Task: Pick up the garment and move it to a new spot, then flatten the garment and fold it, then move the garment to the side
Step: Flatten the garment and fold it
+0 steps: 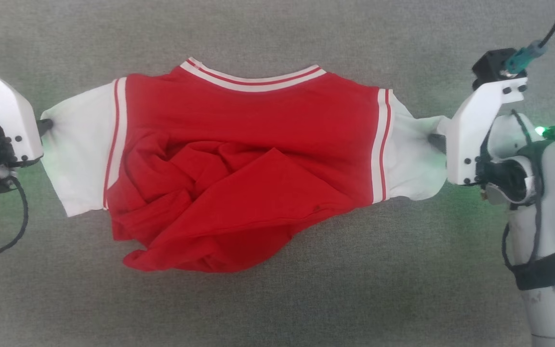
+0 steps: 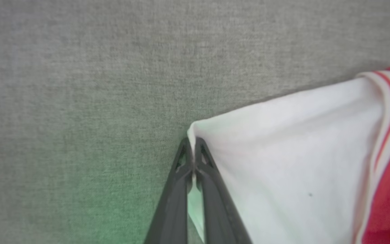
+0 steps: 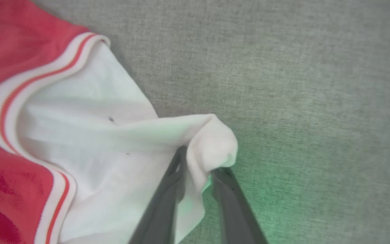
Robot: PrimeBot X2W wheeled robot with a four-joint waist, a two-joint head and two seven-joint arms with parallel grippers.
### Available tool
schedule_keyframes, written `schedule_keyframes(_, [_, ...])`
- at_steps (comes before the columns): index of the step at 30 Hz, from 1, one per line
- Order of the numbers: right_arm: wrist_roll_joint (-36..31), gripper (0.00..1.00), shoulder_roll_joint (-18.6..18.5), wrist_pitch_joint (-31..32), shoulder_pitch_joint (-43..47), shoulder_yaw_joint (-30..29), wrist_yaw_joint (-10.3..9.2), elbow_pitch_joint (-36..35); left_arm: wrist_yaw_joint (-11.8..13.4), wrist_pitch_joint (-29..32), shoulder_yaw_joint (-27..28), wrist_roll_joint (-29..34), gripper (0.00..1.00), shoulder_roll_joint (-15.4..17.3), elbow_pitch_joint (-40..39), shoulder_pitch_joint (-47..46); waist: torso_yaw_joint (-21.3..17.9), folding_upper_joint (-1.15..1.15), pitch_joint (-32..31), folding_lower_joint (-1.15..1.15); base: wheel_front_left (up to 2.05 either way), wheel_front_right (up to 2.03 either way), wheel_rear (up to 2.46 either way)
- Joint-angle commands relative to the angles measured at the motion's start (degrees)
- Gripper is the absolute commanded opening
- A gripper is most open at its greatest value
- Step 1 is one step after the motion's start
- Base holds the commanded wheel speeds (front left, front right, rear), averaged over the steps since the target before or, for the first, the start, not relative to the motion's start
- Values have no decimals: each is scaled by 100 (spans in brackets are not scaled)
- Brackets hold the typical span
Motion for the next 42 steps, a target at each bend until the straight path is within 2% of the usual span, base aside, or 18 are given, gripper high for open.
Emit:
schedule_keyframes(1, [6, 0, 30, 12, 97, 73, 13, 189, -5, 27, -167, -71, 0, -170, 204, 248, 49, 0, -116, 0, 0, 0, 0])
schedule_keyframes(11, [287, 0, -262, -621, -336, 314, 11, 44, -6, -422, -438, 27, 0, -10, -23, -208, 174, 0, -980, 0, 0, 0, 0])
schedule_keyframes(19, [572, 0, -518, -1576, -926, 830, 11, 102, 5, -584, -630, 205, 0, 94, -536, -570, 228, 0, -1888, 0, 0, 0, 0])
schedule_keyframes(30, [679, 0, -430, -2947, -2090, 1482, 11, 925, 349, -454, -598, 362, 0, 283, -1341, -1117, 205, 0, -2632, 0, 0, 0, 0])
schedule_keyframes(42, [668, 0, -356, -3729, -2956, 1829, 11, 1962, 583, -309, -562, 391, 0, 432, -1900, -1310, 170, 0, -2840, 0, 0, 0, 0])
